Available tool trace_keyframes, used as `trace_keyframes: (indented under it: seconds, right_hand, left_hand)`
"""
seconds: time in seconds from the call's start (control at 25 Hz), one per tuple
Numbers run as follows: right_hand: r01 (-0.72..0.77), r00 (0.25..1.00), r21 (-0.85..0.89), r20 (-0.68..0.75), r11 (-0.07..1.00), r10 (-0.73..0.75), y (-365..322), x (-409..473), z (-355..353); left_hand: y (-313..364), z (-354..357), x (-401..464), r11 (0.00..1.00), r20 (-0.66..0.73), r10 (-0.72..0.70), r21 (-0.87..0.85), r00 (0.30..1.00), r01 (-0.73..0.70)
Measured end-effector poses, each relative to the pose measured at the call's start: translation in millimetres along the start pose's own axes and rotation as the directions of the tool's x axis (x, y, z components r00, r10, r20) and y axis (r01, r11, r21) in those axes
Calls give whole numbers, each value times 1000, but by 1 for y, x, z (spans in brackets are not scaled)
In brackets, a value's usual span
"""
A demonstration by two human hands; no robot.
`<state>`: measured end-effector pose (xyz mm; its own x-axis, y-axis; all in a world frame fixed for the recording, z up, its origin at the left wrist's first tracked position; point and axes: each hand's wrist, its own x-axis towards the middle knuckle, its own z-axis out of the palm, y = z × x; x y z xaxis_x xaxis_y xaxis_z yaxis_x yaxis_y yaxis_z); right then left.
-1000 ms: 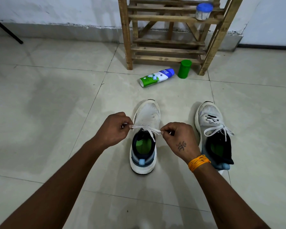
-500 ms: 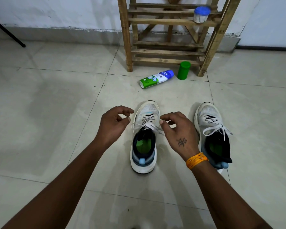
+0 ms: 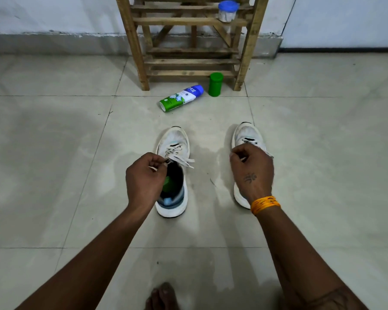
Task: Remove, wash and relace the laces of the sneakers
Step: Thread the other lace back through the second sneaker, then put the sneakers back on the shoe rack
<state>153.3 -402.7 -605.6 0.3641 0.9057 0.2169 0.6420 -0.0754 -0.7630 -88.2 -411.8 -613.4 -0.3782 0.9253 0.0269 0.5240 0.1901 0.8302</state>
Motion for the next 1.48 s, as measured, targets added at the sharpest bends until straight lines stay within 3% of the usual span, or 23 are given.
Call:
trace_keyframes:
  seconds: [0.12, 0.32, 0.56, 0.88, 1.12, 1.48]
  right_hand:
    - [-179, 980, -187, -123, 966, 158, 37, 11, -28]
    - [-408, 903, -162, 70, 898, 423, 74, 19, -41]
    - [-207, 975, -239, 35, 949, 222, 77, 22, -32]
    - [-194, 981, 23, 10, 981, 194, 11, 19, 15]
    - [-234, 972, 108, 37, 966, 232, -56, 46, -8]
    - [-245, 969, 127, 71, 961, 237, -223, 119, -134]
  left_hand:
    - [-16, 4, -3, 996, -21, -44, 73, 999, 45]
    - [-24, 10, -7, 987, -36, -138, 76, 990, 140]
    - [-20, 16, -10, 988, -110, -131, 63, 985, 139]
    - [-5, 1, 6, 989, -199, -143, -72, 969, 131]
    - [82, -39, 44, 982, -255, -183, -89, 949, 165]
    - [265, -141, 67, 980, -201, -194, -78, 960, 182]
